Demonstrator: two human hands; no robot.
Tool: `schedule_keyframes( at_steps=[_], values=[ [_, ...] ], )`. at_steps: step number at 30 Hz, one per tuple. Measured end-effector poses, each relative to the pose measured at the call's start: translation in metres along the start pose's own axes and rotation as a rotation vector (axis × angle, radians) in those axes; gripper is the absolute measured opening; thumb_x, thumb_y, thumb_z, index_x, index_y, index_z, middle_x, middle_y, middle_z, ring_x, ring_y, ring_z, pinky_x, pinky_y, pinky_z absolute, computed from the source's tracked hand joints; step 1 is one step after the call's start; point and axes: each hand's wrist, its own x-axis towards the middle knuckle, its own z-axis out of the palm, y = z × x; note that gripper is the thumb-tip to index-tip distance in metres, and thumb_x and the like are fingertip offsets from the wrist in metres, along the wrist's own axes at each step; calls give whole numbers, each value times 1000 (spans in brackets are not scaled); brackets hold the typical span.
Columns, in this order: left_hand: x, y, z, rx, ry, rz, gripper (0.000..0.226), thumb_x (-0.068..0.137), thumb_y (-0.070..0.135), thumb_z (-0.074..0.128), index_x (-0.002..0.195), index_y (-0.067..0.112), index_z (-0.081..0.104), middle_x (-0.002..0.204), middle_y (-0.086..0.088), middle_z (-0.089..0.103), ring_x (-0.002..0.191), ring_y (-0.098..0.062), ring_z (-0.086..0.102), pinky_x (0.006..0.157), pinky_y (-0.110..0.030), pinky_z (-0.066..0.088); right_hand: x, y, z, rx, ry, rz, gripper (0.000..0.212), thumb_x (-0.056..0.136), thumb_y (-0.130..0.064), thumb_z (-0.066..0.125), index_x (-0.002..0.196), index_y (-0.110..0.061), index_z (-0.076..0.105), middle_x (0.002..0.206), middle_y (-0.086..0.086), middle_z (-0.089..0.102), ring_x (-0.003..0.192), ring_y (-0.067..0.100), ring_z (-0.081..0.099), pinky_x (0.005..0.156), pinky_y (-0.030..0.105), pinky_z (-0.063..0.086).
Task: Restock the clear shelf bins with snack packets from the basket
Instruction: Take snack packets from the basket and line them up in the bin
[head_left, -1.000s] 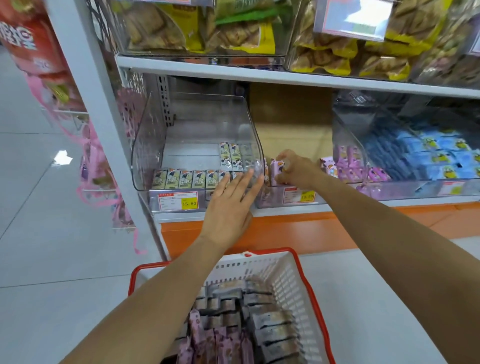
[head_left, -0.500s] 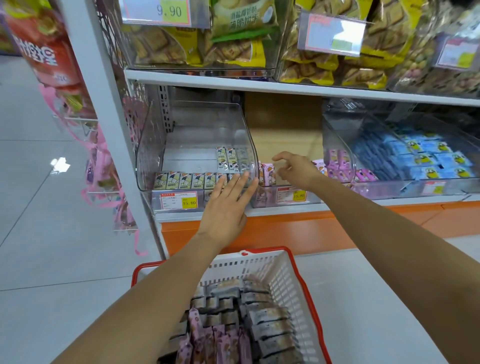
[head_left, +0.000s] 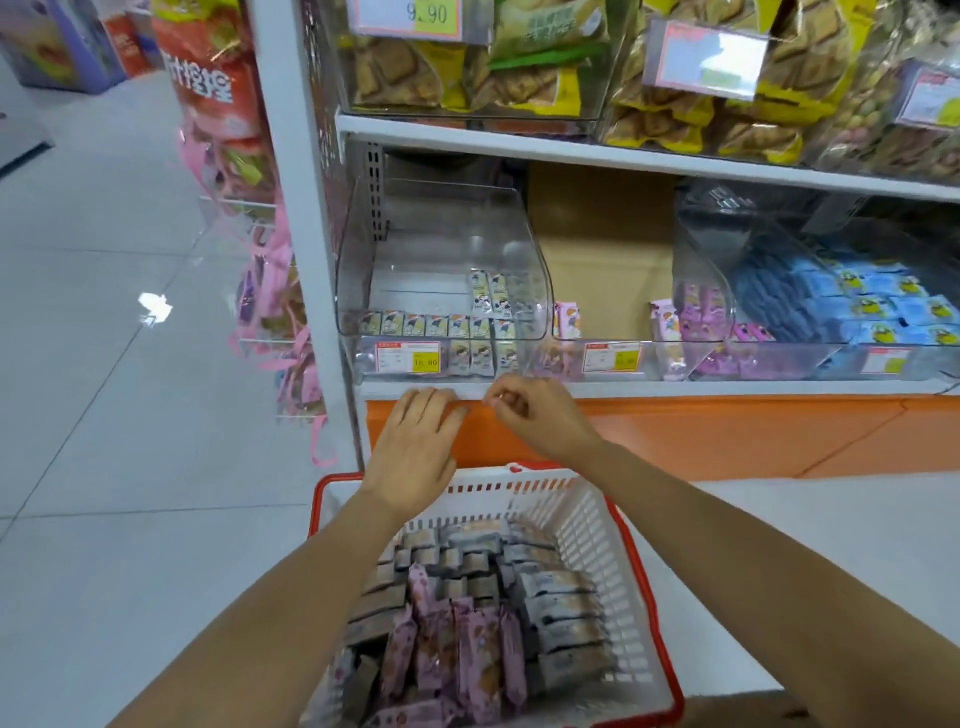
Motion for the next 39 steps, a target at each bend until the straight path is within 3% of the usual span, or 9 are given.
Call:
schedule_keyframes(
  at_steps=[4, 7, 12, 15, 19, 23, 30, 35, 39],
  values=[
    [-34, -25, 25, 12, -137, -103, 52, 79, 19, 69, 129, 12, 57, 132, -13, 55, 123, -35, 50, 110, -48, 33, -16, 3, 61, 8, -163, 34, 17, 94, -18, 57, 106, -17, 68, 73, -5, 63, 61, 12, 56, 60, 29, 45],
    [-54, -38, 42, -1, -320, -195, 61, 96, 26, 51, 152, 15, 29, 160, -11, 23, 148, -32, 19, 121, -46, 11, -27, 7, 101, 22, -303, 129, 24, 97, -20, 53, 119, -21, 63, 86, -2, 66, 72, 16, 61, 68, 33, 50],
    [-69, -51, 69, 36, -495, -292, 67, 103, 37, 34, 157, 19, -1, 164, -7, -6, 151, -26, -6, 122, -43, -3, -42, 19, 160, 18, -461, 246, 30, 101, -21, 45, 130, -21, 53, 95, 7, 68, 73, 20, 59, 66, 33, 49],
    [-72, -56, 84, 6, -527, -332, 66, 103, 37, 30, 157, 18, -2, 164, -8, -7, 151, -26, -6, 121, -43, -4, -53, 27, 190, 16, -581, 302, 29, 101, -21, 43, 128, -23, 52, 93, 9, 66, 70, 22, 58, 64, 32, 49],
    [-77, -59, 104, -39, -481, -359, 70, 102, 32, 35, 156, 19, -7, 164, -7, -8, 151, -26, -8, 122, -44, -4, -61, 36, 224, -5, -773, 387, 35, 103, -23, 38, 135, -21, 50, 132, 9, 55, 110, 28, 57, 92, 41, 51],
    [-82, -56, 116, -21, -426, -382, 72, 101, 31, 37, 156, 19, -9, 164, -7, -8, 151, -27, -10, 122, -47, -4, -68, 38, 242, -12, -892, 415, 40, 106, -28, 25, 135, -14, 49, 123, 17, 58, 102, 33, 57, 86, 41, 48],
    [-84, -56, 125, 8, -406, -384, 76, 100, 32, 42, 156, 18, -8, 164, -8, -6, 151, -28, -10, 121, -48, -7, -72, 38, 251, 24, -902, 448, 34, 102, -25, 38, 131, -11, 49, 128, 15, 55, 113, 33, 53, 94, 40, 45],
    [-80, -54, 117, 0, -449, -392, 76, 101, 34, 41, 156, 17, -8, 164, -9, -5, 151, -29, -8, 122, -49, -3, -70, 48, 225, 183, -739, 450, 10, 101, -25, 38, 105, -24, 47, 101, 9, 58, 86, 26, 57, 81, 43, 50],
    [-72, -51, 103, -50, -478, -411, 68, 103, 35, 36, 157, 16, 0, 165, -9, -2, 151, -29, -5, 120, -45, -2, -60, 47, 176, 376, -611, 443, 10, 99, -24, 46, 108, -27, 42, 93, 0, 54, 80, 15, 53, 77, 36, 47]
  ],
)
